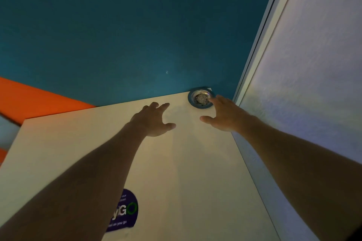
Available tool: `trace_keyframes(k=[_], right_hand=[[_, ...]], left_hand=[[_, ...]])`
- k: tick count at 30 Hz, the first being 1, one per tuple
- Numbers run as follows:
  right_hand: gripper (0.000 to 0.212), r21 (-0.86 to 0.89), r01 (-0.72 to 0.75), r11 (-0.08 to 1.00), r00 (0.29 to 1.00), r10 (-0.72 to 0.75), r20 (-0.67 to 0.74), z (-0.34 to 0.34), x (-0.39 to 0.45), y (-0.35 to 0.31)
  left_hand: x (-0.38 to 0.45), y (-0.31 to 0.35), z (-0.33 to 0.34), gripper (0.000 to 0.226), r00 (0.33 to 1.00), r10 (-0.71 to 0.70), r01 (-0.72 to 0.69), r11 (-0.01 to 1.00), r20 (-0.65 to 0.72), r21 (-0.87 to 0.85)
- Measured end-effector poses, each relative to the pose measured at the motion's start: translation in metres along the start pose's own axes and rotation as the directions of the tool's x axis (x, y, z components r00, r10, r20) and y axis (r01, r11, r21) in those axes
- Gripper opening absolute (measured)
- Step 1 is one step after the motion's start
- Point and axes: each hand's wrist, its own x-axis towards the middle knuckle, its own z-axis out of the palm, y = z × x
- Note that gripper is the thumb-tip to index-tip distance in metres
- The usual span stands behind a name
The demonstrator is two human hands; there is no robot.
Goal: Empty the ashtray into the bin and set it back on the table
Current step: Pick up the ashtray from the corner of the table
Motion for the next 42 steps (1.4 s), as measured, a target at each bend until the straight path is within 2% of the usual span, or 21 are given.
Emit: trace_keyframes(k=[5,12,18,28,35,39,42], right_hand=[[0.090,0.059,0.002,0.998,1.000,-0.003,0.023,0.013,0.036,0.016],[0.076,0.182,0.021,0.983,0.999,-0.017,-0.028,0.024,0.074,0.024],[0.067,0.221,0.014,0.975,0.997,0.003,-0.076,0.034,0.100,0.030],[0.050,0.386,-0.111,0.916,0.960,0.200,-0.198,0.055,0.138,0.042],[0.039,0.515,-0.231,0.825,0.918,0.360,-0.164,0.058,0.157,0.047],[0.032,0.525,-0.269,0.807,0.909,0.393,-0.138,0.059,0.165,0.048],[0.023,0.622,-0.301,0.723,0.885,0.455,-0.100,0.061,0.170,0.050]], left_hand=[[0.036,0.006,0.022,0.089,0.999,0.002,-0.002,1.000,0.038,0.001],[0.071,0.014,0.040,0.091,0.998,0.009,-0.010,1.000,0.062,0.016],[0.094,0.019,0.048,0.090,0.997,0.010,-0.015,0.998,0.074,0.060],[0.121,0.018,0.060,0.089,0.994,0.026,-0.038,0.993,0.108,0.110],[0.125,0.019,0.064,0.088,0.994,0.025,-0.041,0.989,0.108,0.144],[0.127,0.018,0.065,0.089,0.994,0.032,-0.049,0.986,0.107,0.156],[0.127,0.017,0.066,0.088,0.994,0.033,-0.050,0.985,0.105,0.165]])
